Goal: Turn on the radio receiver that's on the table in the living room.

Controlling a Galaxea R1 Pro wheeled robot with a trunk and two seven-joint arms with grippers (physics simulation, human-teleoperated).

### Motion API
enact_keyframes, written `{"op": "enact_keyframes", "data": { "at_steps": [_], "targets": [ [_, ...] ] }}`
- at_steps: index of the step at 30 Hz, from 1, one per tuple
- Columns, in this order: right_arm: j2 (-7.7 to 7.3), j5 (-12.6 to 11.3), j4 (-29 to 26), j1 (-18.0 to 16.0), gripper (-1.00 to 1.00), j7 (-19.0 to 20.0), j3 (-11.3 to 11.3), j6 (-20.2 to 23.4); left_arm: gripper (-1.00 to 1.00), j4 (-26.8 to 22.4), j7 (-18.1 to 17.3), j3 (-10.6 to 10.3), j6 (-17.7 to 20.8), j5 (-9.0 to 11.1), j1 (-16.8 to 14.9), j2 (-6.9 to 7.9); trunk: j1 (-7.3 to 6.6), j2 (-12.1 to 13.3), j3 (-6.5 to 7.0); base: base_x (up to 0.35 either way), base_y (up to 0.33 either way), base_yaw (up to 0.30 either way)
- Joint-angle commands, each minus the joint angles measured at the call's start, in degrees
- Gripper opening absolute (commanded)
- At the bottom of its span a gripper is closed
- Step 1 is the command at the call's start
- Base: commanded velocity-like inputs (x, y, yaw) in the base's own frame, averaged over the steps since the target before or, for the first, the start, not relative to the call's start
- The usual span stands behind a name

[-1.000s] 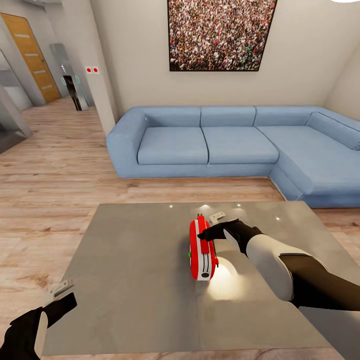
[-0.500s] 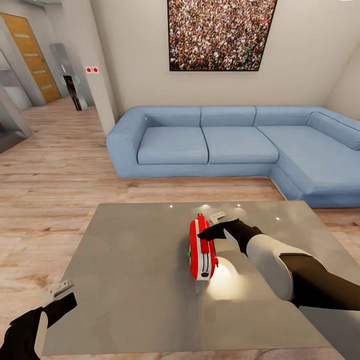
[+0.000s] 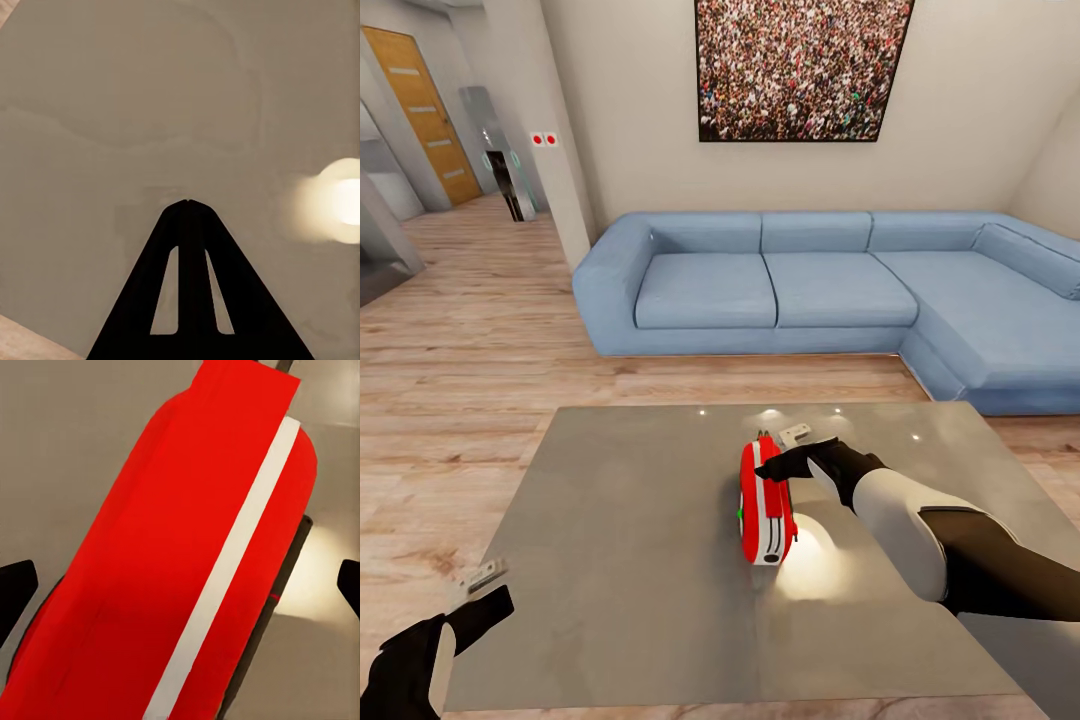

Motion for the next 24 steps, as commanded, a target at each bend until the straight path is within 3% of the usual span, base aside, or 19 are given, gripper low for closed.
{"op": "enact_keyframes", "data": {
  "at_steps": [1,8,24],
  "targets": [
    [-0.01,0.01,0.00,0.00,1.00,0.00,0.00,0.00,-1.00,0.00,0.01,0.00,0.00,0.00,0.00,-0.01,0.00,0.00,0.00,0.000,0.000,0.000],
    [-0.01,0.01,0.00,0.00,1.00,-0.02,0.00,0.03,-1.00,0.00,-0.02,0.05,-0.08,-0.21,0.00,0.14,0.00,0.00,0.00,0.000,0.000,0.000],
    [-0.02,0.04,0.00,0.00,1.00,-0.69,0.00,-0.10,-1.00,0.79,-0.02,0.00,-0.61,-0.52,0.00,0.51,-3.51,6.42,2.87,0.000,0.000,0.000]
  ]
}}
